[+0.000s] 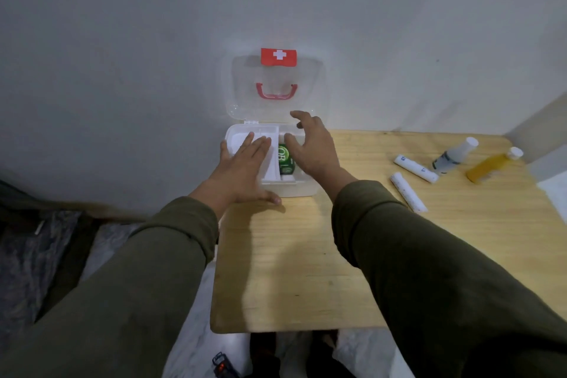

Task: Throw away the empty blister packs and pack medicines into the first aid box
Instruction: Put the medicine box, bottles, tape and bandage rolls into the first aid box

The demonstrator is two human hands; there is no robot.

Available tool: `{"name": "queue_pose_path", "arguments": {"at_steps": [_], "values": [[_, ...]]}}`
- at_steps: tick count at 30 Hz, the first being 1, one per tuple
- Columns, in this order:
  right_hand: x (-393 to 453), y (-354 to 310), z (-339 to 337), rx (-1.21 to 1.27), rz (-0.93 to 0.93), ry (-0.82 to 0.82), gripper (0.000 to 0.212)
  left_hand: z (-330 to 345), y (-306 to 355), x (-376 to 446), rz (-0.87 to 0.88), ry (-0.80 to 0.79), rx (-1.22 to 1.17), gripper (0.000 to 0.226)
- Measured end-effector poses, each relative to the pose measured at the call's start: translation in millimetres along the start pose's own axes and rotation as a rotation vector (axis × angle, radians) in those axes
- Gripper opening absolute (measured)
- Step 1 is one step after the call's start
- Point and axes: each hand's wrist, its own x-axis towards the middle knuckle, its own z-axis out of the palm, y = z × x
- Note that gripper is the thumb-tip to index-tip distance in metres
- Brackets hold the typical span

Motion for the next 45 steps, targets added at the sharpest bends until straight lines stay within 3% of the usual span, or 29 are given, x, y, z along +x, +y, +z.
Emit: {"name": "queue_pose_path", "arguments": {"at_steps": [5, 13, 24, 29, 35, 40, 45], "values": [[-21.4, 14.0, -39.2, -0.106, 0.015, 0.132, 0.044, -13.9, 38.3, 1.3, 0.111, 0.104, -0.091, 0.113], [-91.0, 82.2, -111.8, -0.231, 0.177, 0.109, 0.049, 13.2, 131.6, -7.0, 0.235, 0.111, -0.144, 0.11], [-192.7, 176.2, -144.6, -0.337, 0.294, -0.052, 0.06, 111.2, 184.3, -57.0, -0.092, -0.063, -0.188, 0.127], [-209.5, 202.5, -149.9, -0.46, 0.452, -0.133, 0.067, 127.9, 195.2, -59.1, -0.211, -0.177, -0.173, 0.13], [-213.3, 218.3, -152.3, -0.42, 0.51, -0.214, 0.071, 120.8, 201.2, -54.4, -0.27, -0.245, -0.147, 0.128], [-214.8, 224.2, -150.1, -0.487, 0.502, -0.178, 0.071, 120.0, 202.7, -51.8, -0.288, -0.265, -0.138, 0.128], [-221.3, 224.0, -151.0, -0.353, 0.468, -0.135, 0.075, 122.3, 203.1, -51.1, -0.3, -0.255, -0.123, 0.13]]}}
